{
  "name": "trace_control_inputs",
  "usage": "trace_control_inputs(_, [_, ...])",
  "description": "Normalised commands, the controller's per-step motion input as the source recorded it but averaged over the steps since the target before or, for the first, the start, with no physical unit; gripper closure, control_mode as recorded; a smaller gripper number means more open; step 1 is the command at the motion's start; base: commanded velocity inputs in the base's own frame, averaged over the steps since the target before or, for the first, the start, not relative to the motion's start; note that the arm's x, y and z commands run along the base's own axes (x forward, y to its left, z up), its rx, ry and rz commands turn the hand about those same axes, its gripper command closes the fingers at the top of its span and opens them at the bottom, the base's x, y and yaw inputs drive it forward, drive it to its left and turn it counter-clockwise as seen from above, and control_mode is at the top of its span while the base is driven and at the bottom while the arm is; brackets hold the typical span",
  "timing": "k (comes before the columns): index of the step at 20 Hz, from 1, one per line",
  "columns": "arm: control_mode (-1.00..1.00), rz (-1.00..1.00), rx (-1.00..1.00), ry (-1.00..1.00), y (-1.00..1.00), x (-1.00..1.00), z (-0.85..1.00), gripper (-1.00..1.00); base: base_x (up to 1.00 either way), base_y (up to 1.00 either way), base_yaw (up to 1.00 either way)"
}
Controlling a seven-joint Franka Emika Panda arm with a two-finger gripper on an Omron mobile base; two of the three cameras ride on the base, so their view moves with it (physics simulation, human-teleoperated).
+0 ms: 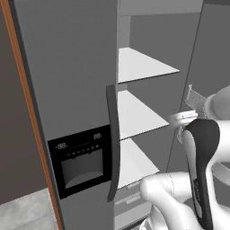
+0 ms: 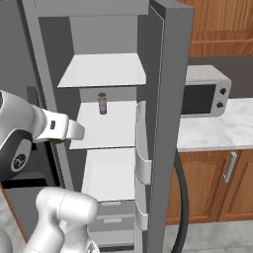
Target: Pick the orange and kiwi from the fridge and place them on the plate next to the blender to make a fruit smoothie.
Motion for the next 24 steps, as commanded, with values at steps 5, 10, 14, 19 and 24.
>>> trace_control_inputs(5, [-1.0, 0.0, -0.08, 0.05, 0.4, 0.0, -0.05, 1.0, 0.0, 0.0, 0.0])
trace_control_inputs(10, [-1.0, 0.0, 0.0, 0.02, 0.0, -0.06, 0.0, 1.0, 0.0, 0.0, 0.0])
trace_control_inputs(14, [1.0, 0.0, 0.0, 0.0, 0.0, 0.0, 0.0, 1.0, -0.68, 0.01, 0.02])
trace_control_inputs(19, [1.0, 0.0, 0.0, 0.0, 0.0, 0.0, 0.0, 1.0, -0.74, 0.27, 0.0])
trace_control_inputs(24, [1.0, 0.0, 0.0, 0.0, 0.0, 0.0, 0.0, 1.0, -0.79, 0.39, -0.12])
